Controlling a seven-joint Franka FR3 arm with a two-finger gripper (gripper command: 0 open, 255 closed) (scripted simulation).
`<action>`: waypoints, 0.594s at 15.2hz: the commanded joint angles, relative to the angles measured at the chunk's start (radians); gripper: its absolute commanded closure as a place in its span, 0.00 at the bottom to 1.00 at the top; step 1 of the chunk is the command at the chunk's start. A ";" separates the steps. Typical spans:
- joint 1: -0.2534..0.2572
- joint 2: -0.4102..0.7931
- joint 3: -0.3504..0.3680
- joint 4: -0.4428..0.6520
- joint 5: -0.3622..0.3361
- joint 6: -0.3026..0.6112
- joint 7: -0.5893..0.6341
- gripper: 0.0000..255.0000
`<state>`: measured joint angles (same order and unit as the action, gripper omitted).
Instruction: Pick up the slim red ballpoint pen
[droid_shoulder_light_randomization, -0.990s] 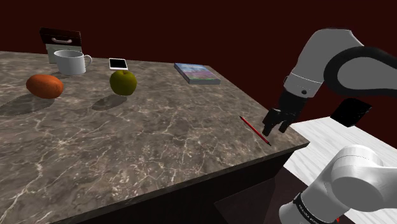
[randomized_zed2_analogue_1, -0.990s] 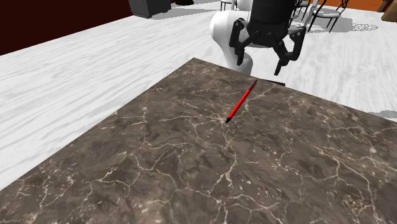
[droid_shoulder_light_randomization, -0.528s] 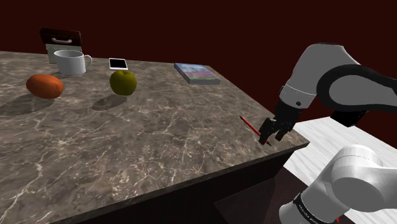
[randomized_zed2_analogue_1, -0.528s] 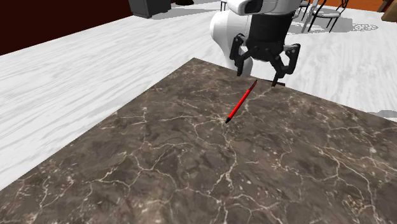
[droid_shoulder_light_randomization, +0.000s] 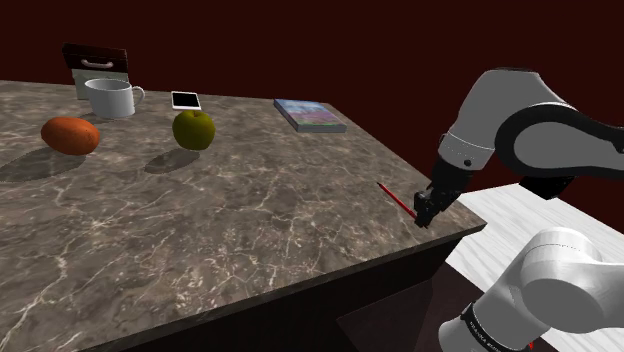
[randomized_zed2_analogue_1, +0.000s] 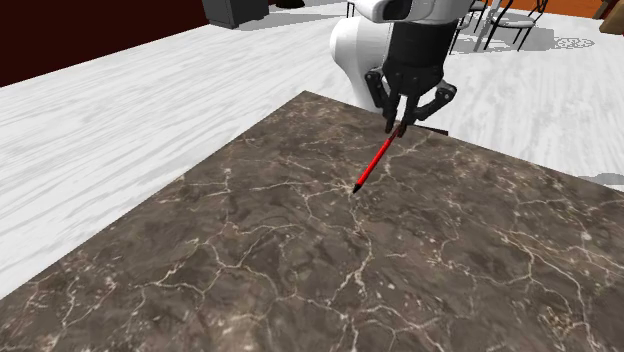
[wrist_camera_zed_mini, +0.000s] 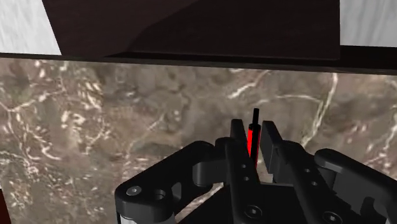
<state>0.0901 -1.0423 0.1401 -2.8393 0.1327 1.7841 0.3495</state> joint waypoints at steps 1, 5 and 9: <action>0.003 0.006 0.003 -0.007 0.041 0.007 0.001 1.00; 0.007 -0.008 -0.010 0.015 0.029 -0.029 0.005 1.00; 0.003 -0.006 -0.017 0.070 0.021 -0.081 0.007 1.00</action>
<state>0.0958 -1.0472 0.1283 -2.7814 0.1584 1.7162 0.3594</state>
